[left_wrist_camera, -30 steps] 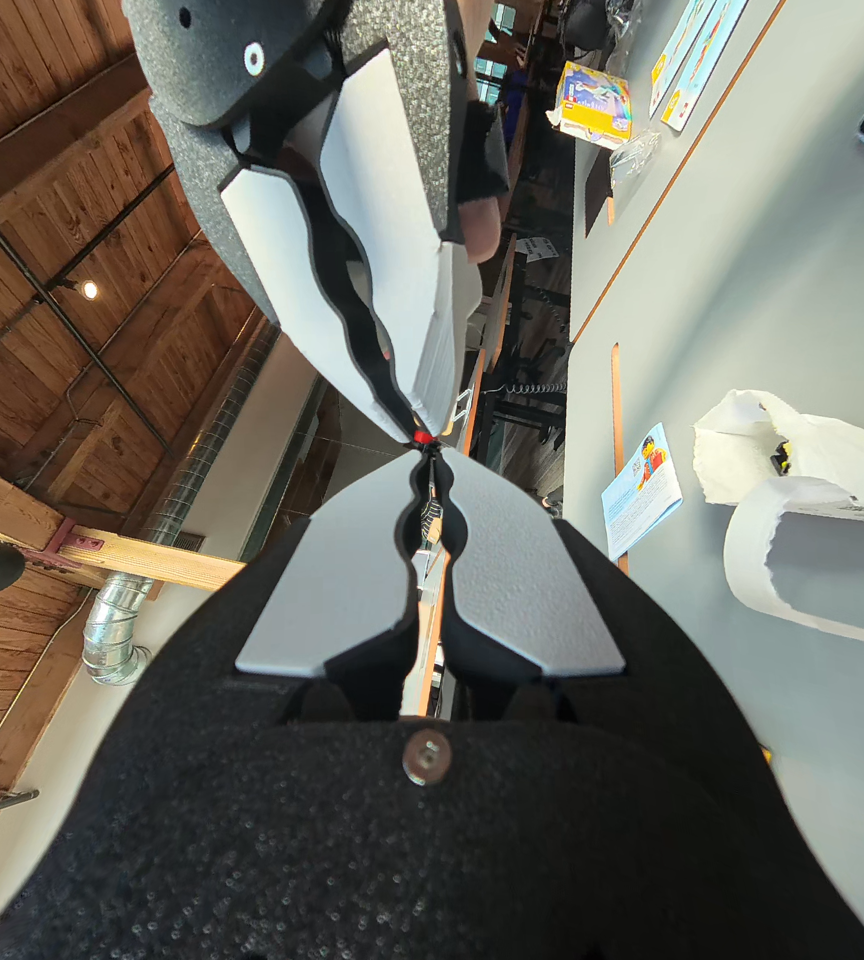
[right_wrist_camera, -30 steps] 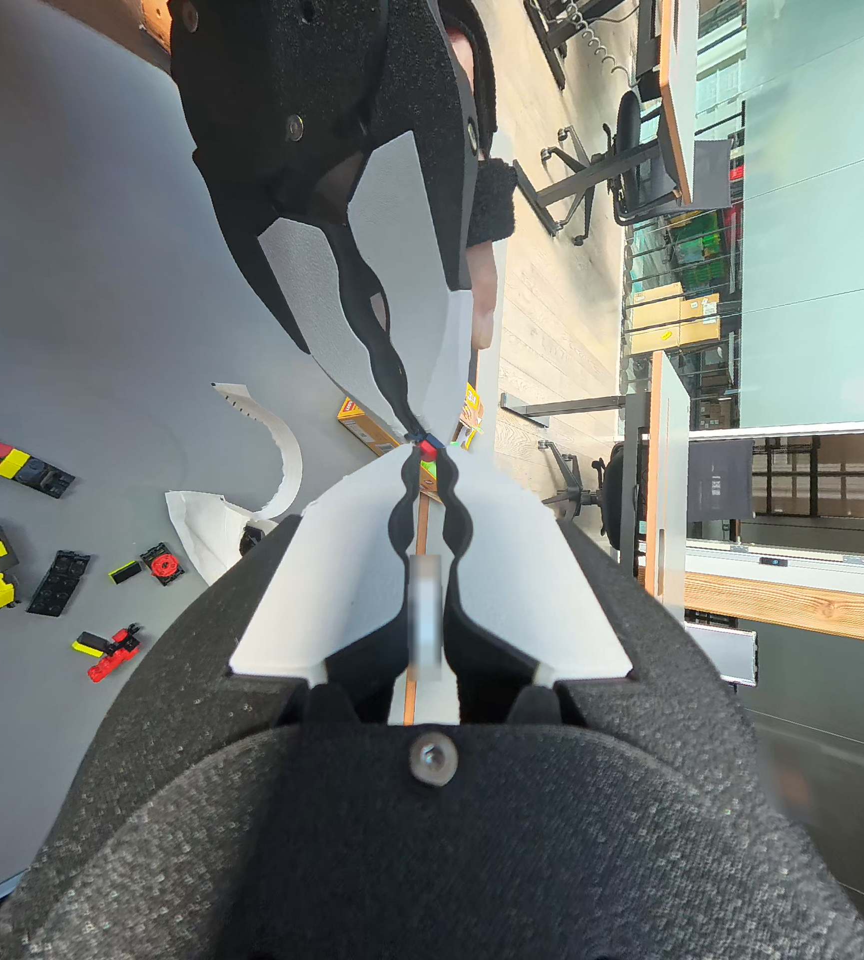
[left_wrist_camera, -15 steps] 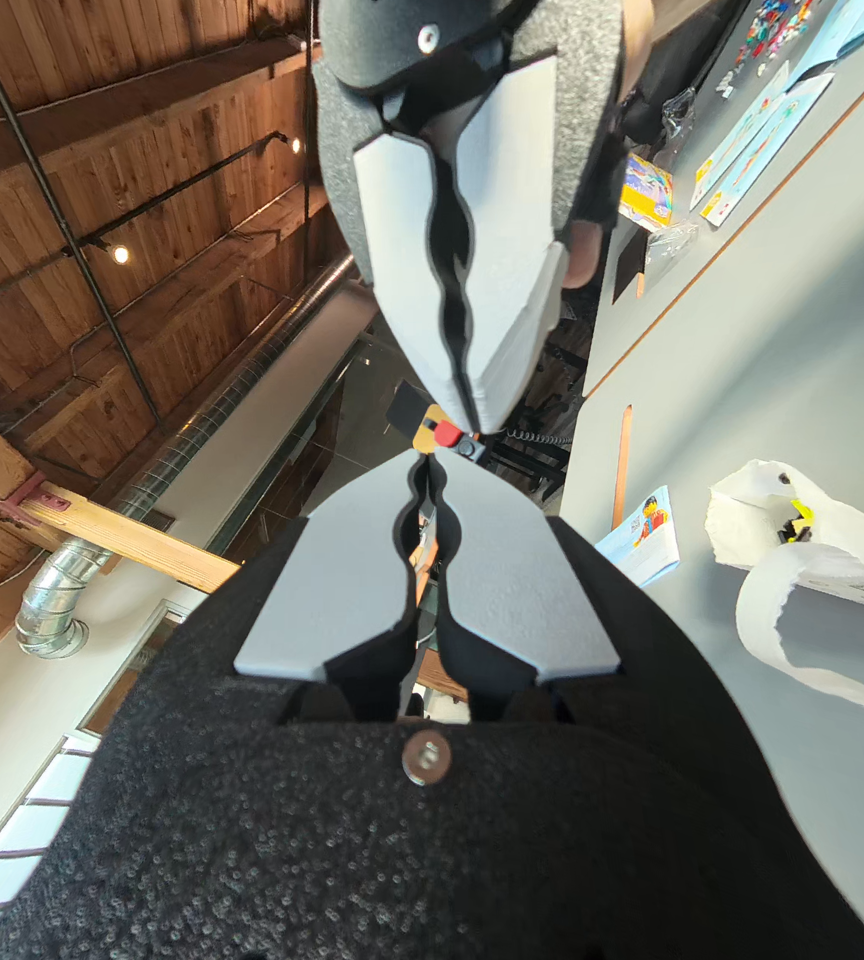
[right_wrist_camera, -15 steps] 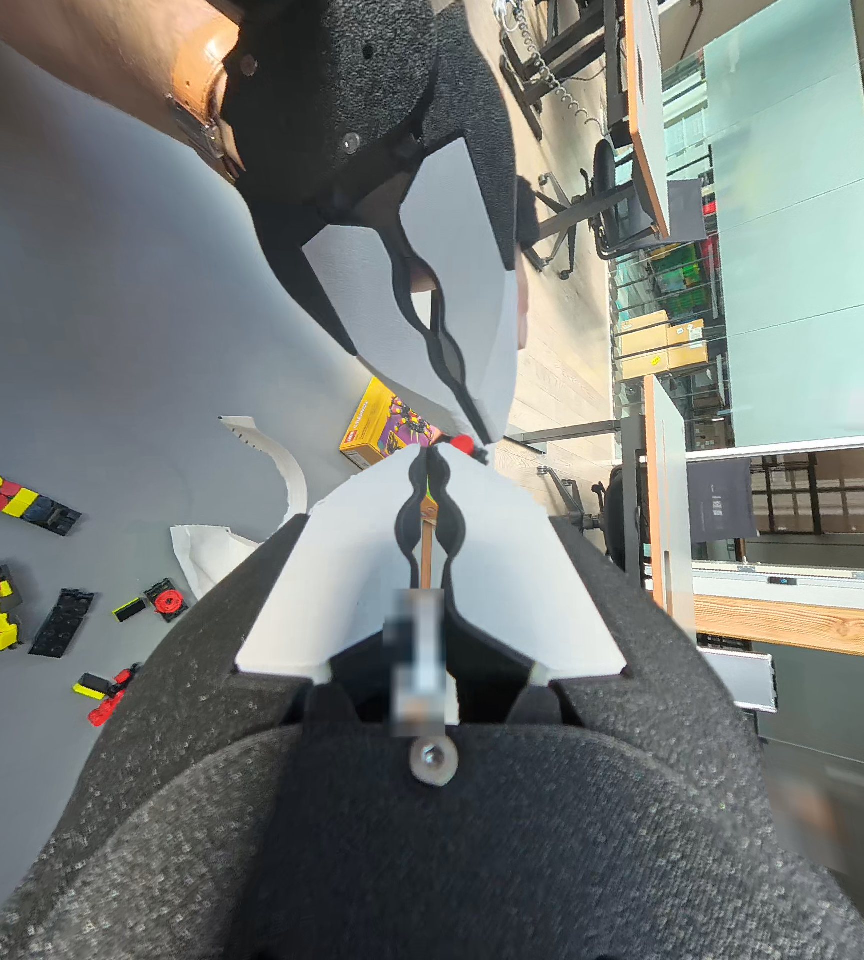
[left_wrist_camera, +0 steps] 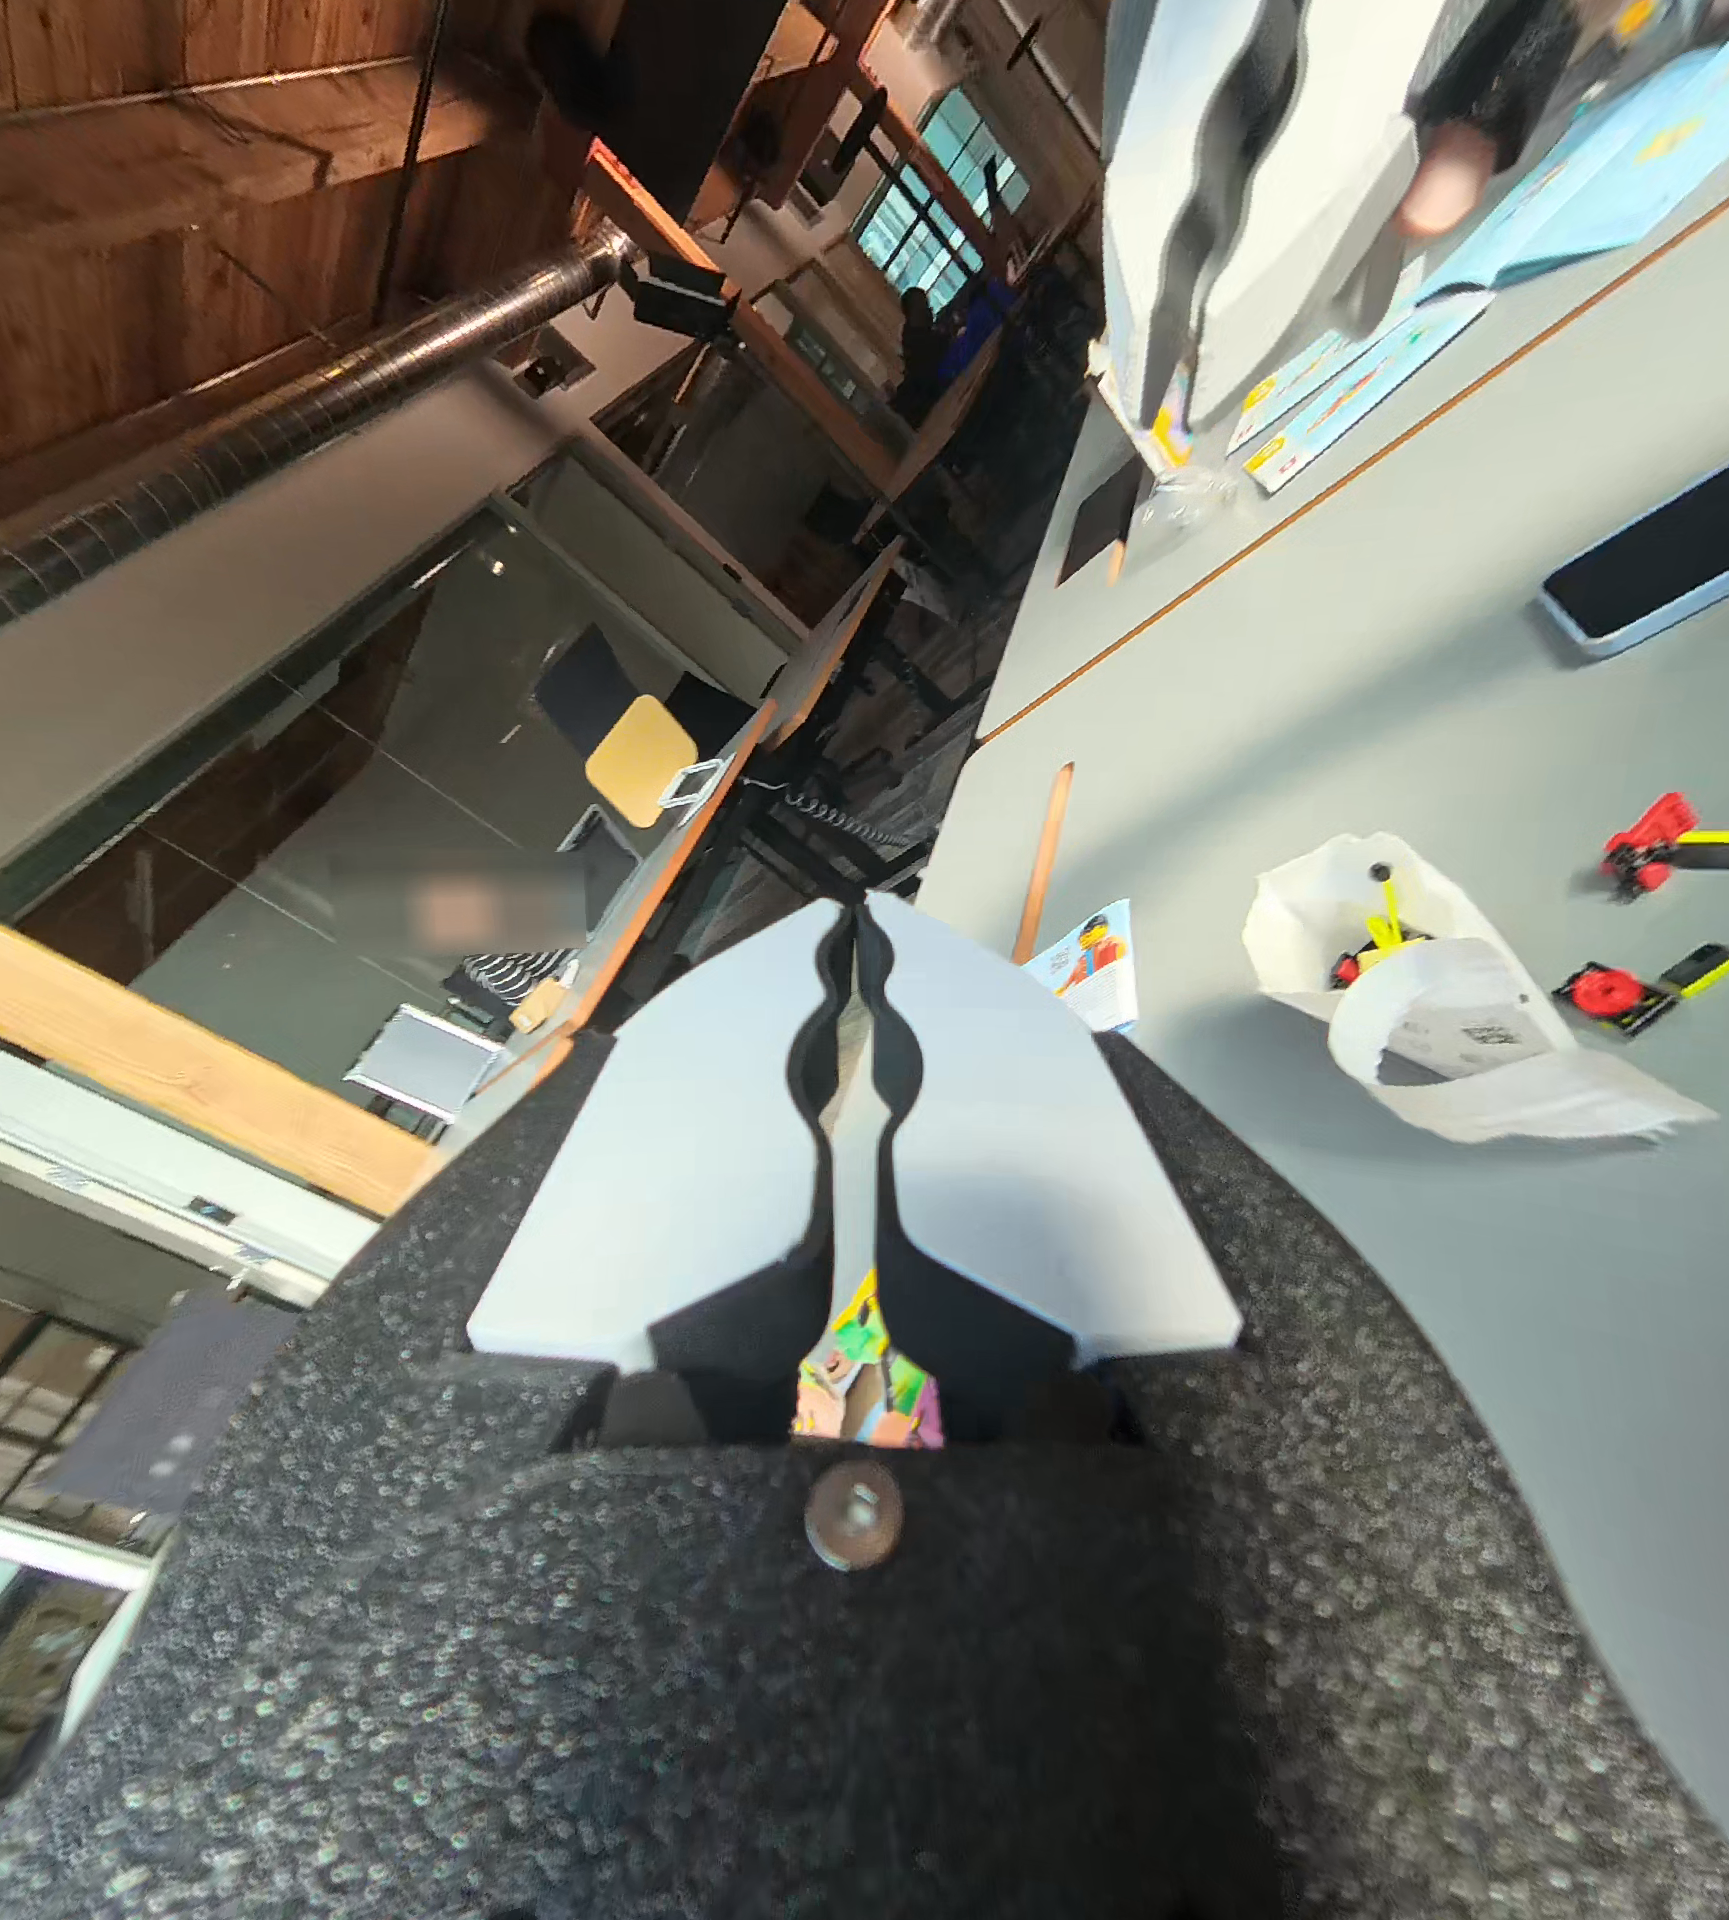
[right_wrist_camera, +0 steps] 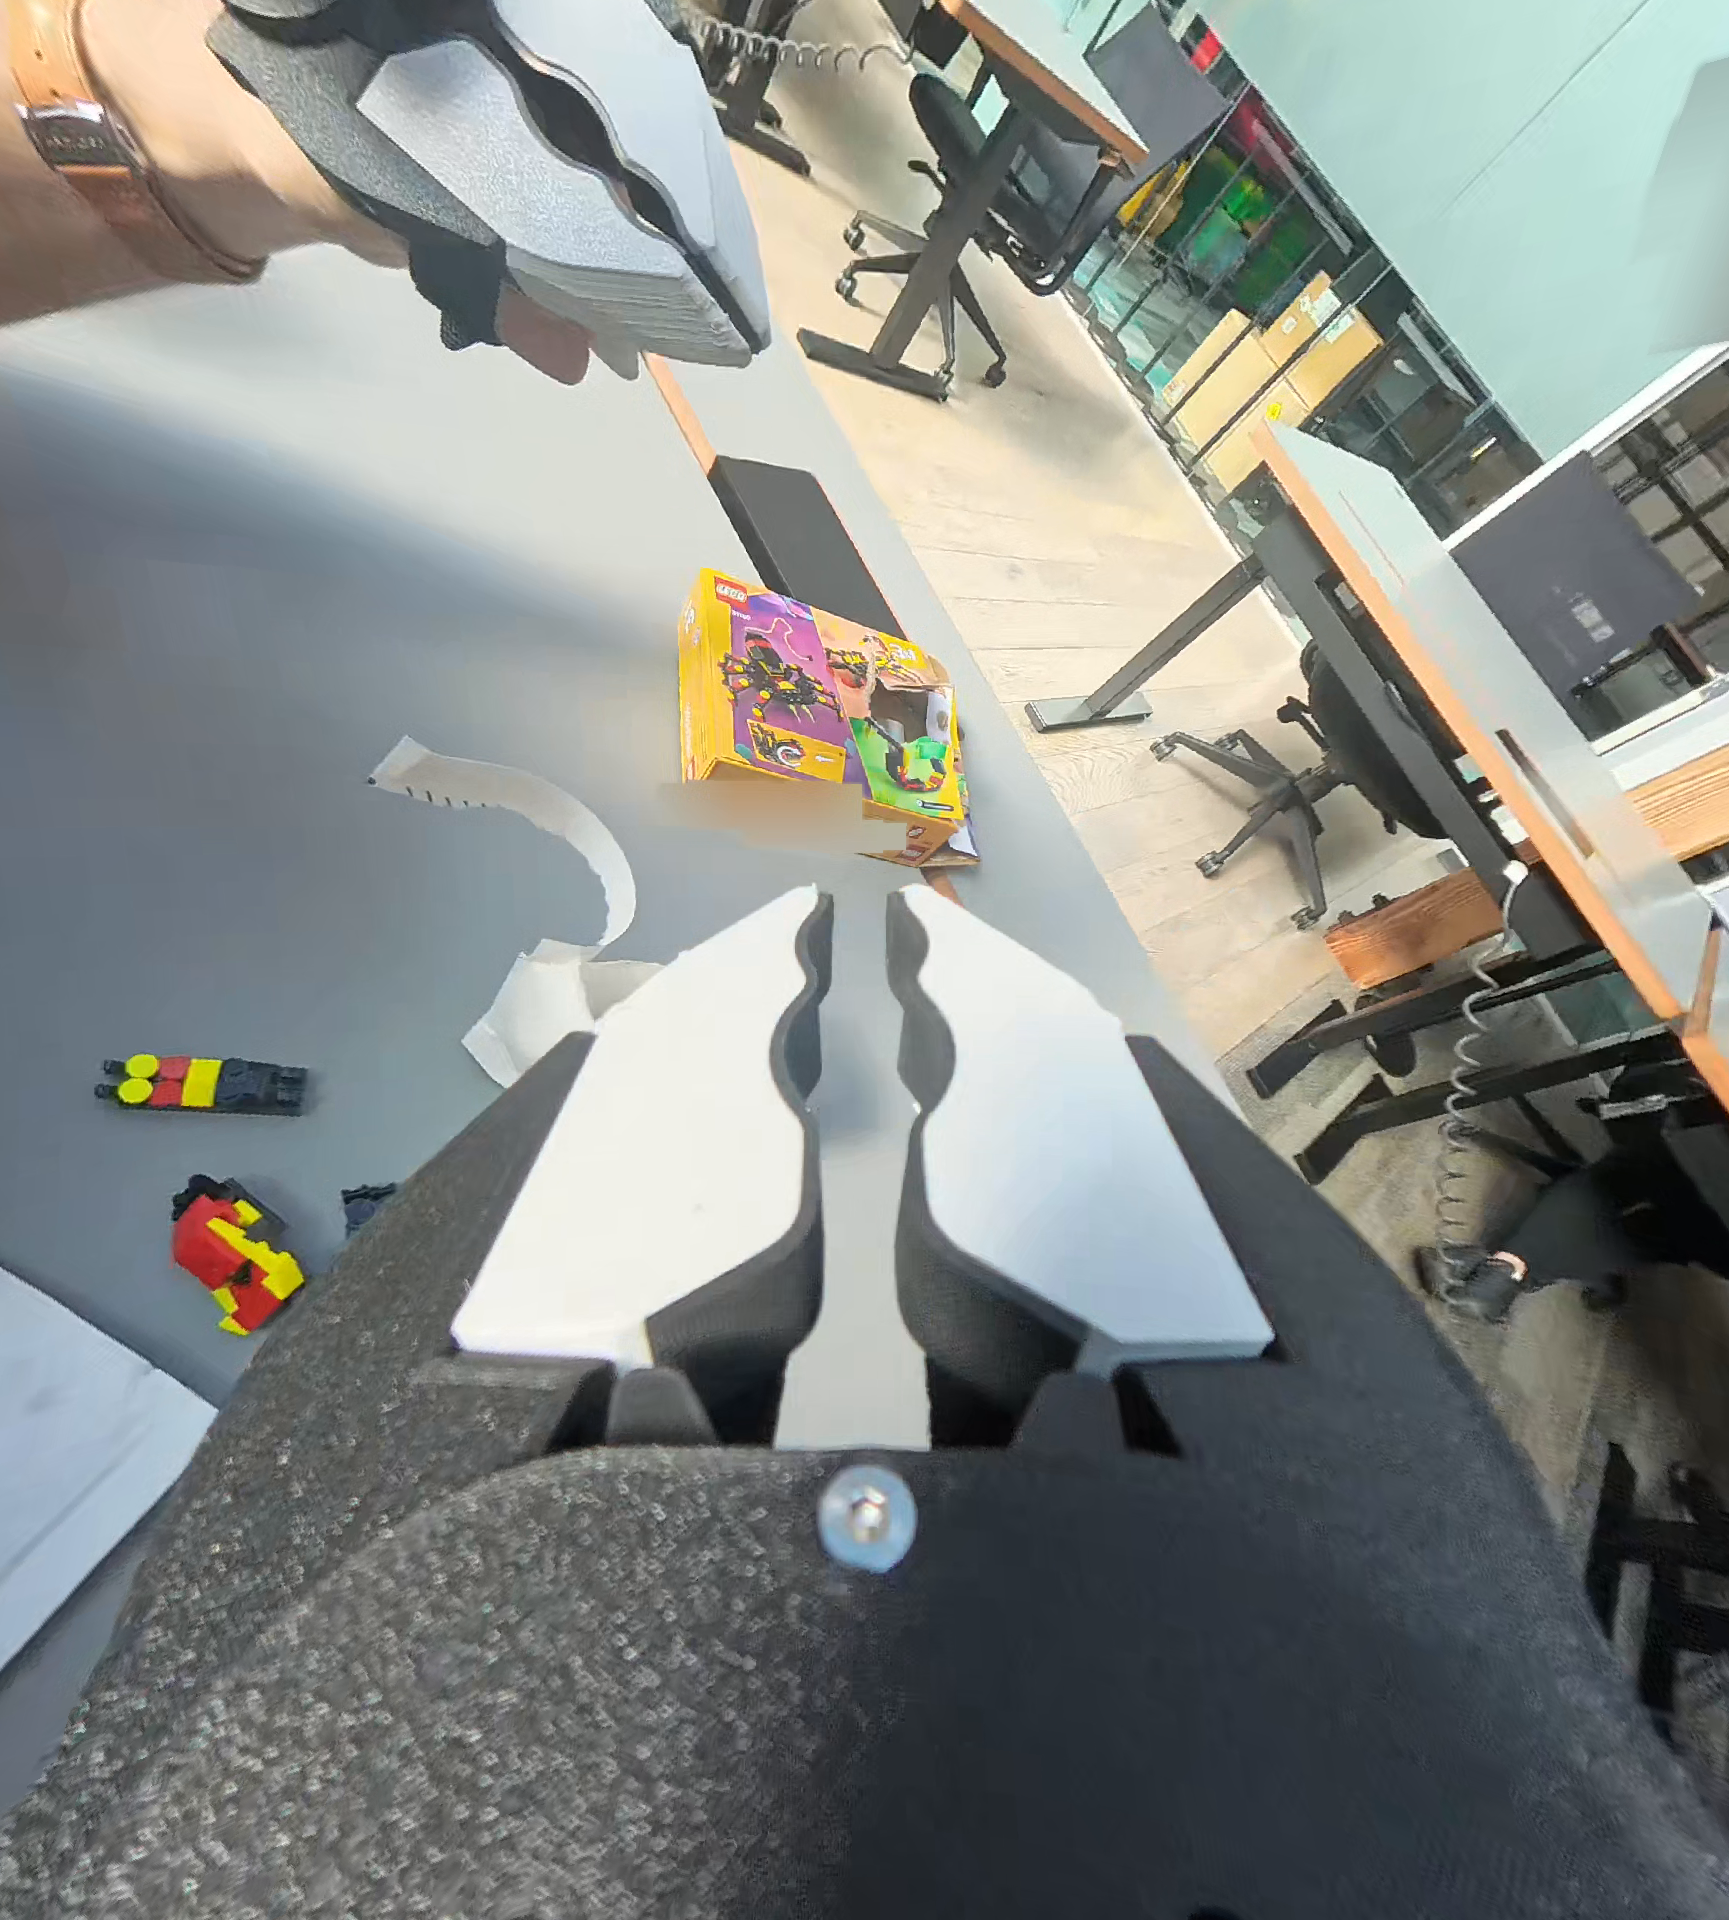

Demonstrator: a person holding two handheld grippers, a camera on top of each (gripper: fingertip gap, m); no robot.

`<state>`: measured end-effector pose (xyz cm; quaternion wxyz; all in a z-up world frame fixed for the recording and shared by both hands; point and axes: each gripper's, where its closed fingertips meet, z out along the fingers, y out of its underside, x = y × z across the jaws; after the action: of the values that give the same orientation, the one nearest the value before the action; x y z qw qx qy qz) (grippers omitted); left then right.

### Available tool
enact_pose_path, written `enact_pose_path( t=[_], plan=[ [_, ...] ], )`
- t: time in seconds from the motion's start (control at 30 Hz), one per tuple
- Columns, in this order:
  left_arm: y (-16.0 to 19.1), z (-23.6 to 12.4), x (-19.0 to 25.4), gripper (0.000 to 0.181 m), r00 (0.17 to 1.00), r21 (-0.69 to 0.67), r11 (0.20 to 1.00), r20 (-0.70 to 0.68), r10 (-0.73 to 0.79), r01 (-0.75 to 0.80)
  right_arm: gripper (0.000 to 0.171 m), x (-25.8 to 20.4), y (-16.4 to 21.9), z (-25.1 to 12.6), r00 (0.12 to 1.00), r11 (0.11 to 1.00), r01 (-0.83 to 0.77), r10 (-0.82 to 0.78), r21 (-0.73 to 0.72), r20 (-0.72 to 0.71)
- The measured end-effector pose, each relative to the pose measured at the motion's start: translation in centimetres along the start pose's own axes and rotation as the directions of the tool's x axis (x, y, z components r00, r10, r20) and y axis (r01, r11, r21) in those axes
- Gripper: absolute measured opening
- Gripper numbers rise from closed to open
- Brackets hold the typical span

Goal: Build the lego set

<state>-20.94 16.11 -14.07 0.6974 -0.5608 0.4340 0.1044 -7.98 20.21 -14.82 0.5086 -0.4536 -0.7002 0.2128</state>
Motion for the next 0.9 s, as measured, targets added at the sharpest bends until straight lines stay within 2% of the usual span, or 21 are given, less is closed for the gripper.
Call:
enact_pose_path(
  t=[0.07, 0.17, 0.2, 0.23, 0.3, 0.33, 0.37, 0.43, 0.47, 0.53, 0.6, 0.67, 0.7, 0.77, 0.83, 0.9],
  plan=[
    [0.2, 0.3, 0.8, 0.000, 0.999, -0.002, 1.000, -0.046, -0.029, 0.028, 0.010, -0.3, 1.6, -0.3, 0.996, 0.997, -0.072, 0.072, 0.005, -0.049],
    [1.6, 1.5, 3.1, 0.003, 0.996, -0.096, 0.995, -0.092, 0.020, -0.029, 0.012, -1.8, 3.6, 0.4, 0.980, 0.986, -0.163, 0.167, 0.047, -0.104],
    [1.9, 1.9, 3.7, 0.004, 0.998, -0.103, 0.994, -0.061, 0.018, -0.024, 0.012, -2.5, 4.2, 0.8, 0.972, 0.976, -0.198, 0.207, 0.088, -0.113],
    [2.2, 2.0, 3.8, 0.004, 0.999, -0.091, 0.996, 0.035, 0.006, -0.003, 0.012, -2.5, 5.1, 1.2, 0.956, 0.966, -0.223, 0.243, 0.133, -0.164],
    [2.8, 0.9, 3.1, 0.002, 0.950, -0.013, 1.000, 0.313, -0.001, 0.006, 0.011, -1.3, 6.9, 1.2, 0.892, 0.926, -0.250, 0.334, 0.284, -0.305],
    [3.3, 0.2, 3.6, 0.001, 0.919, 0.036, 0.999, 0.395, -0.016, 0.001, 0.009, -0.8, 8.1, 1.2, 0.857, 0.898, -0.271, 0.389, 0.347, -0.338],
    [4.1, -0.1, 4.7, 0.000, 0.907, 0.058, 0.998, 0.421, -0.010, -0.016, 0.009, -0.3, 9.3, 1.2, 0.824, 0.870, -0.305, 0.445, 0.387, -0.351],
    [6.9, 0.6, 7.6, 0.000, 0.936, -0.004, 1.000, 0.352, 0.016, -0.016, 0.008, -0.2, 11.0, 1.6, 0.797, 0.842, -0.356, 0.500, 0.405, -0.338],
    [7.3, 1.0, 8.2, 0.000, 0.943, -0.026, 1.000, 0.334, 0.020, -0.012, 0.009, -0.6, 11.3, 1.9, 0.806, 0.843, -0.380, 0.504, 0.382, -0.311],
    [6.1, 1.1, 8.0, 0.000, 0.943, 0.018, 1.000, 0.332, 0.016, -0.023, 0.008, -1.2, 11.5, 2.2, 0.821, 0.861, -0.360, 0.475, 0.358, -0.316],
    [6.2, 1.8, 8.9, 0.000, 0.964, 0.024, 0.999, 0.263, -0.028, 0.022, 0.005, -2.1, 11.0, 2.9, 0.860, 0.895, -0.344, 0.422, 0.284, -0.286],
    [6.5, 2.8, 11.1, 0.000, 0.997, 0.002, 0.999, 0.061, -0.039, 0.039, 0.000, -2.3, 9.6, 3.2, 0.921, 0.949, -0.279, 0.307, 0.147, -0.238],
    [6.7, 3.3, 12.5, 0.002, 0.992, -0.029, 0.995, -0.078, -0.095, 0.093, 0.000, -2.7, 9.1, 3.6, 0.951, 0.960, -0.277, 0.278, 0.029, -0.137],
    [7.6, 3.6, 13.9, 0.015, 0.944, -0.113, 0.974, -0.247, -0.217, 0.194, 0.008, -4.4, 8.5, 4.6, 0.945, 0.938, -0.247, 0.289, -0.244, 0.154],
    [8.8, 4.0, 13.2, 0.018, 0.931, -0.189, 0.959, -0.261, -0.255, 0.210, 0.006, -3.5, 9.1, 6.0, 0.963, 0.912, -0.041, 0.144, -0.409, 0.226],
    [8.7, 4.9, 11.6, 0.016, 0.929, -0.191, 0.947, -0.220, -0.297, 0.257, 0.007, -3.5, 10.8, 7.1, 0.943, 0.826, 0.146, 0.051, -0.544, 0.330]
  ],
)
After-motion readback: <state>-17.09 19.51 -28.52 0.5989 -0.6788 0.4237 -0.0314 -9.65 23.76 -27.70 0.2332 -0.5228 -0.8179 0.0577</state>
